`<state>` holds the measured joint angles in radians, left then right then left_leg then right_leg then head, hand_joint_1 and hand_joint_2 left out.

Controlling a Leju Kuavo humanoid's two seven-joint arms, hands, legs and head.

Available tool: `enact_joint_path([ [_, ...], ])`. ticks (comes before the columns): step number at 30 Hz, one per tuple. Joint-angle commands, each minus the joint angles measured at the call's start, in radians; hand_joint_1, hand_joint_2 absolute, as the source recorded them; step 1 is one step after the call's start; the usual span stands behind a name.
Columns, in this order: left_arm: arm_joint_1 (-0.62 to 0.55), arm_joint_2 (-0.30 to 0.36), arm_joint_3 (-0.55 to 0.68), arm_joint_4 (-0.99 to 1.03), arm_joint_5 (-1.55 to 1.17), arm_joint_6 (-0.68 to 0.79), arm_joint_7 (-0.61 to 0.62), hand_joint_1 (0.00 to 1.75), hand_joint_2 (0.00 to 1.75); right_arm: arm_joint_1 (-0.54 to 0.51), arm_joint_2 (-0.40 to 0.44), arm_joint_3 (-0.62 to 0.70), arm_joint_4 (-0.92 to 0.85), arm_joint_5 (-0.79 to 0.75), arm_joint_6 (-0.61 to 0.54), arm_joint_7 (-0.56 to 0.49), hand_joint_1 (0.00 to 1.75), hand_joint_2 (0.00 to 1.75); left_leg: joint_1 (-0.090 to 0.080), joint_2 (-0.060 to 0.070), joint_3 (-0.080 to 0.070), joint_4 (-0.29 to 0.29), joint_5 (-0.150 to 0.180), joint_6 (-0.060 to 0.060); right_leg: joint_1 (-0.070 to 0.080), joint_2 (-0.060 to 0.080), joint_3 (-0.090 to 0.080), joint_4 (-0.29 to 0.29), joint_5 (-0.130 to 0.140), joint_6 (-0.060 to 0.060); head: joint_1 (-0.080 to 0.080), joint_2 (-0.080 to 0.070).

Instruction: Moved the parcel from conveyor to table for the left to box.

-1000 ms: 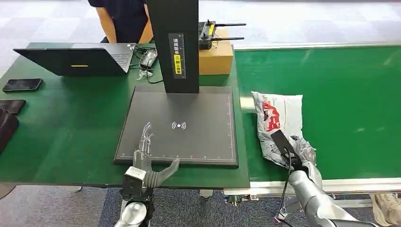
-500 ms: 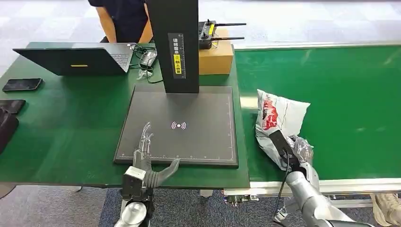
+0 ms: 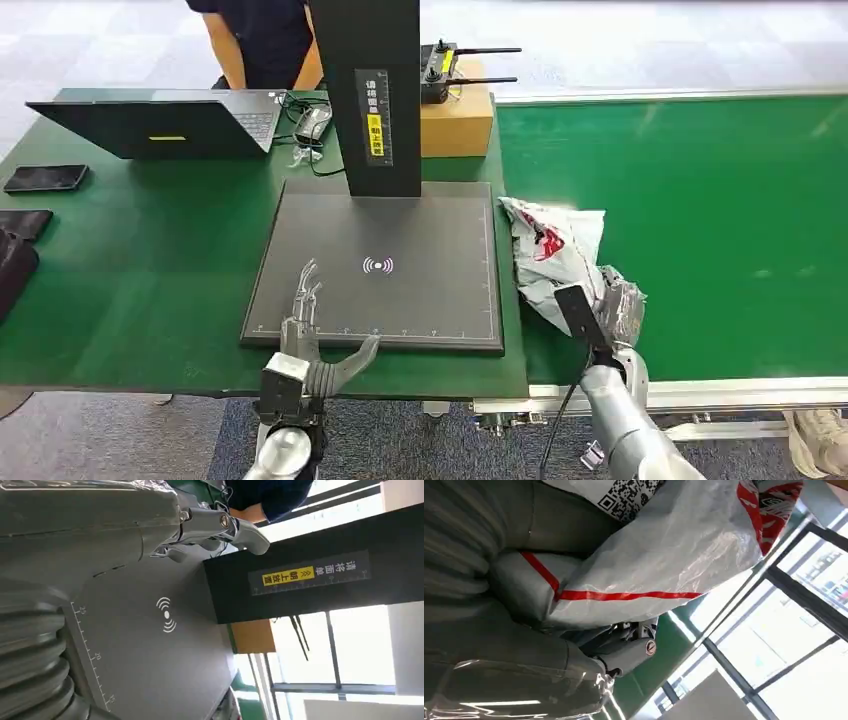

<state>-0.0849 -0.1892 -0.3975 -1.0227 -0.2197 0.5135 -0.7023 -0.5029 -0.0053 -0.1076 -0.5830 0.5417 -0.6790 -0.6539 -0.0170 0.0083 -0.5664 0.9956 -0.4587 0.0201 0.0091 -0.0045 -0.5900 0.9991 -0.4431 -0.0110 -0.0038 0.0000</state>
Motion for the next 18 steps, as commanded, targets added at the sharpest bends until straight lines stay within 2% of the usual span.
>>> enact_joint_path([
  [1, -0.017, 0.008, -0.037, 0.035, 0.011, 0.006, 0.004, 0.00, 1.75, 0.062, 0.058, 0.091, -0.244, -0.050, -0.016, -0.011, 1.45, 1.75, 0.001, 0.001, 0.003, -0.001, -0.001, -0.003, 0.000, 0.002, 0.002, -0.001, 0.000, 0.002, 0.000, 0.000],
  [10, -0.020, 0.009, -0.043, 0.033, 0.016, 0.006, 0.004, 0.00, 1.75, 0.085, 0.056, 0.174, -0.327, -0.086, -0.019, -0.033, 1.38, 1.75, 0.000, 0.000, 0.002, -0.001, 0.000, -0.003, 0.000, 0.002, 0.001, -0.001, 0.000, 0.001, 0.000, 0.000],
  [12, -0.023, 0.012, -0.045, 0.034, 0.018, 0.005, 0.004, 0.00, 1.75, 0.088, 0.062, 0.211, -0.347, -0.084, -0.018, -0.034, 1.40, 1.75, 0.001, 0.001, 0.001, -0.001, 0.000, -0.002, 0.000, 0.002, 0.001, -0.001, 0.000, 0.001, 0.000, 0.000],
  [15, -0.026, 0.014, -0.049, 0.033, 0.022, 0.004, 0.004, 0.00, 1.75, 0.093, 0.061, 0.271, -0.368, -0.061, -0.009, -0.039, 1.27, 1.75, 0.001, 0.001, 0.002, -0.001, 0.000, -0.003, 0.000, 0.002, 0.001, -0.001, 0.000, 0.001, 0.000, 0.000],
  [18, -0.028, 0.019, -0.057, 0.032, 0.029, 0.006, 0.004, 0.00, 1.75, 0.079, 0.060, 0.355, -0.368, -0.024, -0.008, -0.008, 1.27, 1.75, 0.001, 0.003, 0.002, -0.001, -0.001, -0.003, 0.000, 0.004, 0.001, -0.001, 0.000, 0.001, 0.000, 0.000],
])
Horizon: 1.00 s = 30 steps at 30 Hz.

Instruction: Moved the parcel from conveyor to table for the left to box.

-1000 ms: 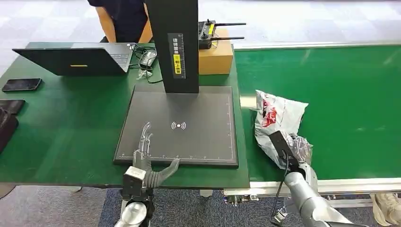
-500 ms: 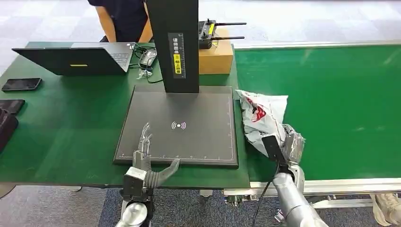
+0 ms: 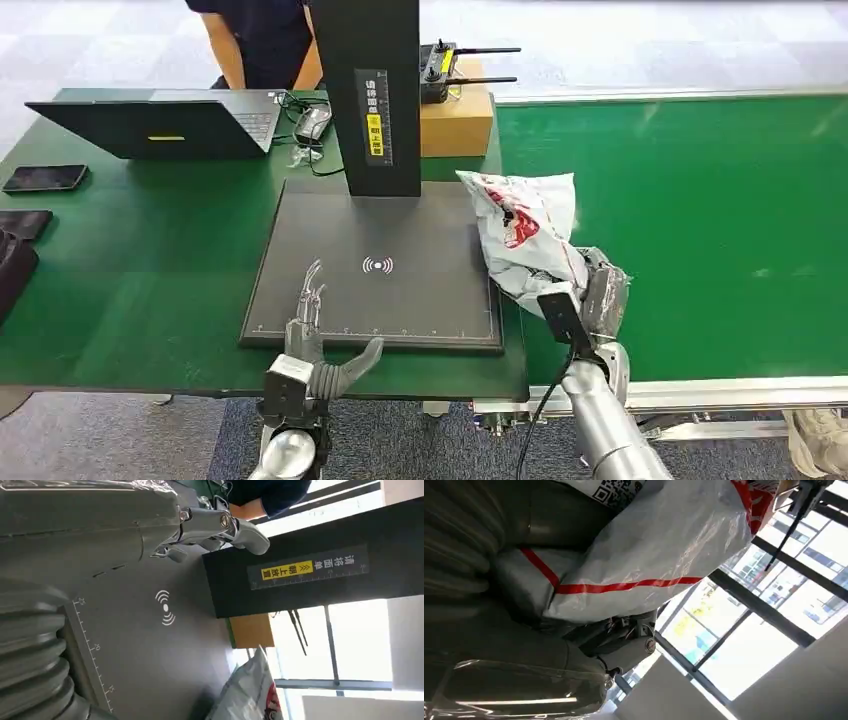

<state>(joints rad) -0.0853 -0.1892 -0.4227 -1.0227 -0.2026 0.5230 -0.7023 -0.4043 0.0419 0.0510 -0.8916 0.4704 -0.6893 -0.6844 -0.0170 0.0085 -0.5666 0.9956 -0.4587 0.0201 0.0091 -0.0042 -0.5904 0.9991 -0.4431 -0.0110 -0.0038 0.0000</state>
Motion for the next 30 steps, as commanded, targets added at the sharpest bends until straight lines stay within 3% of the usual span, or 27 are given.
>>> enact_joint_path([
  [1, -0.027, 0.019, -0.032, 0.032, 0.012, -0.003, 0.004, 0.00, 1.75, -0.020, 0.013, 0.196, -0.059, 0.048, 0.002, 0.023, 1.31, 1.75, 0.001, 0.001, 0.004, -0.002, -0.001, -0.004, 0.000, 0.003, 0.003, -0.001, 0.000, 0.002, 0.000, 0.000],
  [15, -0.038, 0.017, -0.053, 0.033, 0.019, 0.007, 0.004, 0.00, 1.75, -0.101, 0.012, 0.512, -0.010, 0.020, 0.059, 0.051, 1.34, 1.75, 0.001, 0.002, 0.002, -0.001, -0.001, -0.004, 0.000, 0.004, 0.002, -0.001, 0.000, 0.002, 0.000, 0.000],
  [25, -0.039, 0.023, -0.054, 0.024, 0.027, 0.020, 0.004, 0.00, 1.75, -0.212, 0.061, 0.615, 0.120, -0.023, 0.109, 0.078, 1.38, 1.75, 0.001, 0.003, 0.004, -0.002, 0.000, -0.005, 0.000, 0.005, 0.003, -0.002, 0.001, 0.002, 0.000, 0.000],
  [28, -0.045, 0.024, -0.056, 0.028, 0.030, 0.021, 0.004, 0.00, 1.75, -0.251, 0.079, 0.638, 0.203, -0.029, 0.136, 0.088, 1.31, 1.75, 0.001, 0.001, 0.001, -0.001, 0.000, -0.003, 0.000, 0.002, 0.001, -0.001, 0.000, 0.002, 0.000, 0.000],
  [29, -0.046, 0.024, -0.056, 0.029, 0.030, 0.023, 0.004, 0.00, 1.75, -0.268, 0.086, 0.654, 0.245, -0.010, 0.141, 0.115, 0.94, 1.75, 0.001, 0.002, 0.002, -0.001, 0.000, -0.003, 0.000, 0.003, 0.001, -0.001, 0.000, 0.002, 0.000, 0.000],
  [30, -0.046, 0.024, -0.056, 0.029, 0.029, 0.022, 0.004, 0.00, 1.75, -0.275, 0.089, 0.661, 0.265, 0.001, 0.130, 0.124, 0.38, 1.75, 0.001, 0.001, 0.003, -0.002, 0.000, -0.004, 0.000, 0.003, 0.002, -0.002, 0.000, 0.002, 0.000, 0.000],
])
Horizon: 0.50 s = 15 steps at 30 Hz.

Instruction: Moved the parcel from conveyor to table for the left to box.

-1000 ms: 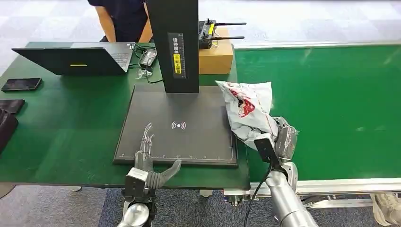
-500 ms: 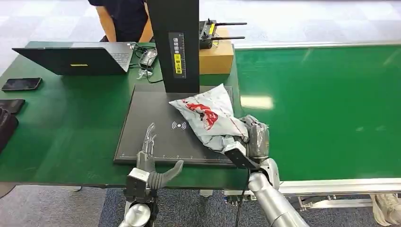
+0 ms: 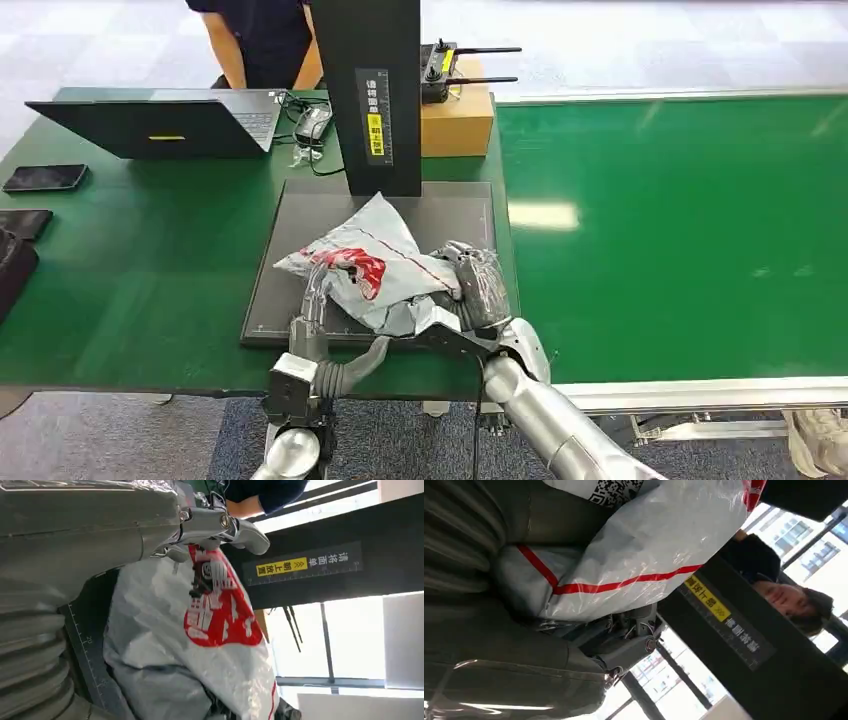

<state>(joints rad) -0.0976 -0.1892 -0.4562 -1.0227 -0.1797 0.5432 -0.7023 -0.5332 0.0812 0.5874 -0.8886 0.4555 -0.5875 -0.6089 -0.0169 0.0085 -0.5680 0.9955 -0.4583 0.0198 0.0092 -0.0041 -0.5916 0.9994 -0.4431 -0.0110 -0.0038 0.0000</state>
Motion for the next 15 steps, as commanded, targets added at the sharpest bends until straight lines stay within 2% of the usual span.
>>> enact_joint_path([
  [1, -0.034, 0.024, -0.021, 0.030, 0.006, 0.002, 0.004, 0.00, 1.75, -0.150, 0.053, 0.126, 0.275, 0.019, 0.025, 0.053, 0.38, 1.75, 0.001, 0.002, 0.005, -0.002, 0.000, -0.004, 0.000, 0.003, 0.004, -0.002, 0.001, 0.002, 0.000, 0.000],
  [2, -0.034, 0.022, -0.019, 0.030, 0.005, 0.004, 0.004, 0.00, 1.75, -0.163, 0.058, 0.139, 0.318, 0.047, 0.006, 0.088, 0.03, 1.75, 0.000, 0.002, 0.002, -0.001, 0.000, -0.002, 0.000, 0.003, 0.002, -0.001, 0.000, 0.001, 0.000, 0.000],
  [3, -0.035, 0.021, -0.019, 0.032, 0.002, 0.001, 0.004, 0.00, 1.75, -0.169, 0.060, 0.145, 0.342, 0.067, -0.018, 0.104, 0.00, 1.75, 0.001, 0.001, 0.004, -0.001, 0.000, -0.003, 0.000, 0.002, 0.003, -0.001, 0.000, 0.002, 0.000, 0.000],
  [7, -0.037, 0.016, -0.015, 0.037, -0.005, -0.006, 0.004, 0.00, 1.75, -0.192, 0.065, 0.134, 0.431, 0.070, 0.006, 0.173, 0.00, 1.75, 0.000, 0.000, 0.002, -0.001, 0.000, -0.002, 0.000, 0.001, 0.002, -0.001, 0.000, 0.001, 0.000, 0.000],
  [10, -0.035, 0.011, -0.011, 0.039, -0.011, -0.010, 0.004, 0.00, 1.75, -0.206, 0.059, 0.112, 0.491, 0.045, 0.082, 0.211, 0.00, 1.75, 0.000, -0.001, 0.004, -0.002, 0.000, -0.003, 0.000, 0.000, 0.003, -0.001, 0.000, 0.002, 0.000, 0.000],
  [15, -0.031, 0.006, -0.002, 0.042, -0.022, -0.019, 0.004, 0.00, 1.75, -0.195, 0.034, 0.102, 0.518, 0.073, 0.021, 0.259, 0.00, 1.75, 0.001, -0.002, 0.004, -0.002, 0.000, -0.003, 0.000, -0.001, 0.004, -0.002, 0.000, 0.002, 0.000, 0.000],
])
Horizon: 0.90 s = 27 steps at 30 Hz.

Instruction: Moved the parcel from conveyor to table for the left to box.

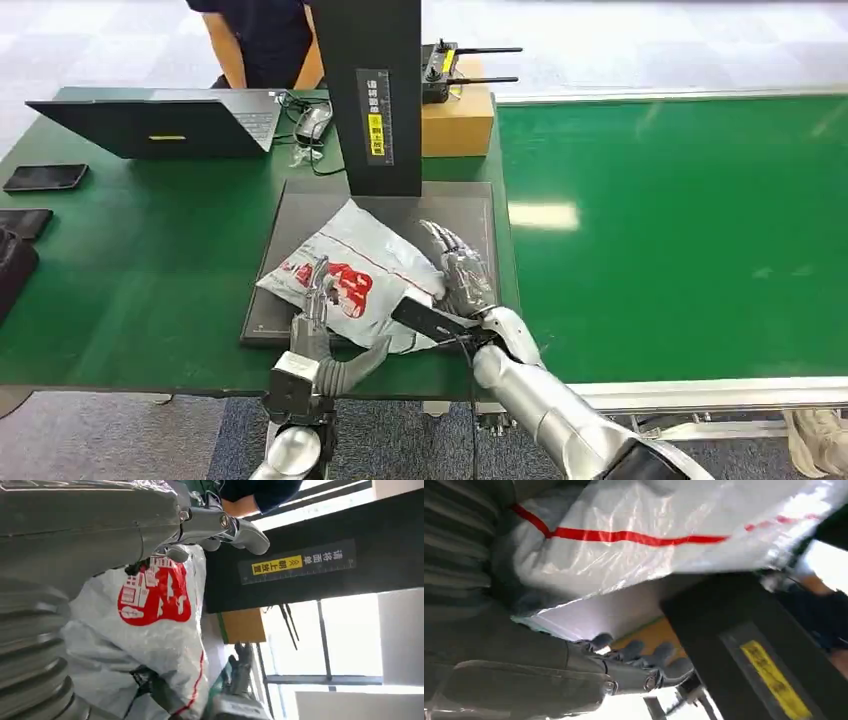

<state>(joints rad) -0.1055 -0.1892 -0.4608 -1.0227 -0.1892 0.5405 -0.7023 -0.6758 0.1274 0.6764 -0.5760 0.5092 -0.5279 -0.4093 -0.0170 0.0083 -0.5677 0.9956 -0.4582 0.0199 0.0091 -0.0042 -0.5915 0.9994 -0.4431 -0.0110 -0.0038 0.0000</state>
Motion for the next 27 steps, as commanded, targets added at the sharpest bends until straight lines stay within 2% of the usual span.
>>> enact_joint_path([
  [1, -0.023, 0.005, 0.005, 0.043, -0.015, -0.018, 0.004, 0.00, 1.75, -0.051, -0.016, 0.016, 0.207, 0.037, -0.064, 0.075, 0.00, 1.75, 0.001, -0.001, 0.002, -0.001, 0.000, -0.002, 0.000, -0.001, 0.002, -0.001, 0.000, 0.001, 0.000, 0.000],
  [5, -0.026, 0.000, 0.007, 0.050, -0.018, -0.021, 0.004, 0.00, 1.75, -0.047, -0.035, 0.015, 0.206, 0.076, -0.150, 0.122, 0.00, 1.75, 0.001, -0.004, 0.007, -0.004, 0.001, -0.005, 0.000, -0.002, 0.007, -0.004, 0.000, 0.003, 0.000, 0.000],
  [6, -0.027, -0.002, 0.008, 0.052, -0.020, -0.023, 0.004, 0.00, 1.75, -0.034, -0.056, -0.014, 0.152, 0.170, -0.170, 0.189, 0.00, 1.75, 0.001, -0.003, 0.004, -0.002, 0.000, -0.003, 0.000, -0.002, 0.004, -0.002, 0.000, 0.002, 0.000, 0.000],
  [7, -0.028, -0.003, 0.008, 0.054, -0.021, -0.024, 0.004, 0.00, 1.75, -0.002, -0.061, -0.110, 0.098, 0.278, -0.170, 0.226, 0.00, 1.75, 0.001, -0.004, 0.005, -0.003, 0.001, -0.003, 0.000, -0.003, 0.006, -0.003, 0.000, 0.002, 0.000, 0.000],
  [8, -0.028, -0.003, 0.008, 0.054, -0.021, -0.024, 0.004, 0.00, 1.75, -0.002, -0.061, -0.110, 0.098, 0.278, -0.170, 0.226, 0.00, 1.75, 0.001, -0.004, 0.002, -0.001, 0.001, -0.002, 0.000, -0.003, 0.003, -0.001, 0.000, 0.001, 0.000, 0.000],
  [10, -0.031, -0.006, 0.006, 0.058, -0.022, -0.030, 0.004, 0.00, 1.75, 0.071, -0.058, -0.334, -0.043, 0.558, -0.170, 0.256, 0.00, 1.75, 0.001, -0.006, 0.003, -0.002, 0.001, -0.003, 0.000, -0.004, 0.005, -0.003, 0.000, 0.002, 0.000, 0.000],
  [11, -0.031, -0.006, 0.006, 0.058, -0.022, -0.030, 0.004, 0.00, 1.75, 0.071, -0.058, -0.334, -0.043, 0.558, -0.170, 0.256, 0.00, 1.75, 0.001, -0.004, 0.002, -0.001, 0.001, -0.002, 0.000, -0.003, 0.003, -0.002, 0.000, 0.001, 0.000, 0.000],
  [12, -0.035, -0.007, 0.003, 0.064, -0.023, -0.034, 0.004, 0.00, 1.75, 0.097, -0.032, -0.472, -0.067, 0.635, -0.170, 0.198, 0.00, 1.75, 0.001, -0.005, 0.004, -0.002, 0.001, -0.002, 0.000, -0.004, 0.005, -0.002, 0.000, 0.002, 0.000, 0.000],
  [13, -0.037, -0.008, 0.001, 0.068, -0.022, -0.036, 0.004, 0.00, 1.75, 0.109, -0.018, -0.542, -0.078, 0.654, -0.170, 0.153, 0.00, 1.75, 0.001, -0.004, 0.003, -0.001, 0.001, -0.002, 0.000, -0.004, 0.004, -0.002, 0.000, 0.001, 0.000, 0.000],
  [14, -0.037, -0.008, 0.001, 0.068, -0.022, -0.036, 0.004, 0.00, 1.75, 0.109, -0.018, -0.542, -0.078, 0.654, -0.170, 0.153, 0.00, 1.75, 0.001, -0.005, 0.004, -0.001, 0.001, -0.002, 0.000, -0.004, 0.005, -0.002, 0.000, 0.002, 0.000, 0.000],
  [16, -0.040, -0.007, -0.004, 0.071, -0.020, -0.039, 0.004, 0.00, 1.75, 0.150, 0.001, -0.642, -0.172, 0.779, -0.170, 0.144, 0.00, 1.75, 0.001, -0.005, 0.003, -0.001, 0.001, -0.002, 0.000, -0.004, 0.005, -0.002, 0.000, 0.002, 0.000, 0.000],
  [20, -0.040, -0.006, -0.006, 0.073, -0.020, -0.039, 0.004, 0.00, 1.75, 0.158, 0.016, -0.684, -0.176, 0.770, -0.170, 0.095, 0.00, 1.75, 0.001, -0.004, 0.005, -0.002, 0.001, -0.003, 0.000, -0.003, 0.006, -0.003, 0.000, 0.002, 0.000, 0.000],
  [21, -0.039, -0.004, -0.007, 0.072, -0.019, -0.038, 0.004, 0.00, 1.75, 0.165, 0.034, -0.710, -0.168, 0.753, -0.170, 0.047, 0.00, 1.75, 0.001, -0.004, 0.004, -0.001, 0.001, -0.003, 0.000, -0.003, 0.005, -0.002, -0.001, 0.002, 0.000, 0.000],
  [22, -0.036, -0.002, -0.007, 0.070, -0.018, -0.037, 0.004, 0.00, 1.75, 0.154, 0.046, -0.720, -0.118, 0.685, -0.170, -0.011, 0.00, 1.75, 0.000, -0.003, 0.003, -0.001, 0.000, -0.001, 0.000, -0.002, 0.004, -0.001, 0.000, 0.001, 0.000, 0.000],
  [27, -0.033, 0.003, -0.009, 0.065, -0.013, -0.039, 0.004, 0.00, 1.75, 0.141, 0.064, -0.725, -0.061, 0.526, -0.170, -0.150, 0.00, 1.75, 0.001, -0.001, 0.004, -0.001, 0.000, -0.002, 0.000, 0.000, 0.004, -0.002, 0.000, 0.001, 0.000, 0.000],
])
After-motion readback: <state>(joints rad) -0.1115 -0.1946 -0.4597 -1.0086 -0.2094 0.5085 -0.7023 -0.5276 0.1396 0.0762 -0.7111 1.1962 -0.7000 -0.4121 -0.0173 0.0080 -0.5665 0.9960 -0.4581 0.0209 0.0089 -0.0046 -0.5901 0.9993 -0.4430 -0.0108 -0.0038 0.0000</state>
